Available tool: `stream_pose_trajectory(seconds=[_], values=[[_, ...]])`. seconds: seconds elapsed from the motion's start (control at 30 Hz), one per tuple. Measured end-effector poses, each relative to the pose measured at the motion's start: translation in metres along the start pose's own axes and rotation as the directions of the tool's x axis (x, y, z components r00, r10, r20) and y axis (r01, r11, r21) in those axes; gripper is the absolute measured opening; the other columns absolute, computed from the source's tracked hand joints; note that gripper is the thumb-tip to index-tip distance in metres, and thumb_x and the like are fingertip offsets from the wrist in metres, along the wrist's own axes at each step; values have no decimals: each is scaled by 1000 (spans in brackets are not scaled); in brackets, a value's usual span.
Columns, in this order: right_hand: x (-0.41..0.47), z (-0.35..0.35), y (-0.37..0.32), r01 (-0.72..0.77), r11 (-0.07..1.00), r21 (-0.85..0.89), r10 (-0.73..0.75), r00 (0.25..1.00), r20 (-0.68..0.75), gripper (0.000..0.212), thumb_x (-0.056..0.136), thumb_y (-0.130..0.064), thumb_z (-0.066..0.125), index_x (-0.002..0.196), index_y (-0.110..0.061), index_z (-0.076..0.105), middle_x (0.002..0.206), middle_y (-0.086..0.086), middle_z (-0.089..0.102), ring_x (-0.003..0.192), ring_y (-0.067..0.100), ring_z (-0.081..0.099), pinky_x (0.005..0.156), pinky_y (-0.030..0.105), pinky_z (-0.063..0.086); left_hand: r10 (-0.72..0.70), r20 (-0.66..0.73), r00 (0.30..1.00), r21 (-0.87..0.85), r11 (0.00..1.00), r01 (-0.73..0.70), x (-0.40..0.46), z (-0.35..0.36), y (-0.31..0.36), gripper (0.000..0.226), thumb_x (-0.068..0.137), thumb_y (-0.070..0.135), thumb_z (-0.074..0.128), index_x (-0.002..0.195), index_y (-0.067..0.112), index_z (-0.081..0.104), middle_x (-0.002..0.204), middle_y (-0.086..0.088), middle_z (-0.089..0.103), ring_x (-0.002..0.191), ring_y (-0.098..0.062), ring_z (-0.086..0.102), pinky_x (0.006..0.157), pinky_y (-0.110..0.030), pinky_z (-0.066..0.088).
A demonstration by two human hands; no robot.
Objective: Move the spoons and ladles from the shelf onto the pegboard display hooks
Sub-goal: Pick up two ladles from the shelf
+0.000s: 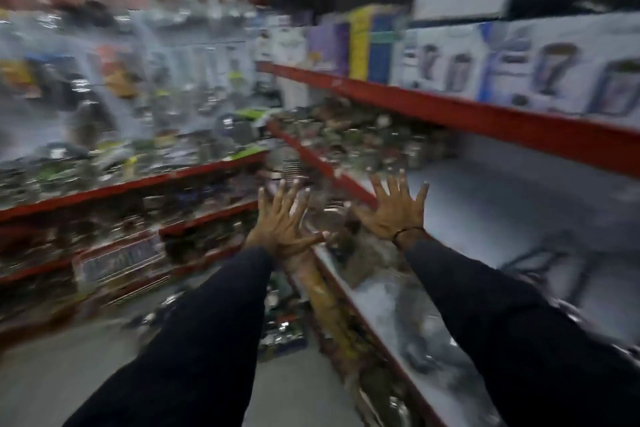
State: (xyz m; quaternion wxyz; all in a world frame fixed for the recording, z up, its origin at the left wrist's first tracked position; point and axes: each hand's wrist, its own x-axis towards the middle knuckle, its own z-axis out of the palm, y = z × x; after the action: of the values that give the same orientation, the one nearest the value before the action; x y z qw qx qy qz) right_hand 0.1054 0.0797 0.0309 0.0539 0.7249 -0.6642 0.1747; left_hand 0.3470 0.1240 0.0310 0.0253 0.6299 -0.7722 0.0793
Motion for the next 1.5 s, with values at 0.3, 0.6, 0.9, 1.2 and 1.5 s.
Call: stream_pose_trajectory(seconds=[0.3,0.6,0.9,1.2,1.5], values=[[-143,-72,245,-614,766,-193,613,787,-72,97,74,-87,23,157,-41,6,169,6,7,156,29,2,116,70,-5,562,-111,820,-191,797,-572,78,5,276,117,72,91,-5,161,19,19,170,-11,12,157,-36,7,123,-62,-3],[-217,-70,312,-881,468,72,874,473,109,67,80,-45,67,132,-5,53,128,20,63,114,37,62,90,38,53,679,47,732,-340,700,-628,56,9,439,42,96,39,54,122,7,63,123,-15,66,115,-34,63,95,-41,49],[-187,-62,328,-845,133,519,935,281,217,34,75,-24,78,101,-2,75,101,11,77,94,28,74,80,30,59,385,298,874,-893,436,112,78,10,472,48,83,11,62,130,3,56,106,-18,70,91,-34,71,72,-36,61],[-66,-59,240,-685,258,681,759,580,296,4,70,-6,76,71,-3,74,66,9,75,65,20,75,76,40,64,187,375,908,-925,7,381,138,-5,298,13,74,1,71,83,-8,69,56,-15,62,42,-26,62,56,-34,53],[22,14,-24,-506,376,776,210,863,460,22,79,-5,72,60,-10,61,49,3,57,34,7,52,36,16,37,-363,295,884,-948,2,317,35,0,7,18,83,-3,68,72,10,65,63,-6,63,53,-20,59,53,-28,51]])
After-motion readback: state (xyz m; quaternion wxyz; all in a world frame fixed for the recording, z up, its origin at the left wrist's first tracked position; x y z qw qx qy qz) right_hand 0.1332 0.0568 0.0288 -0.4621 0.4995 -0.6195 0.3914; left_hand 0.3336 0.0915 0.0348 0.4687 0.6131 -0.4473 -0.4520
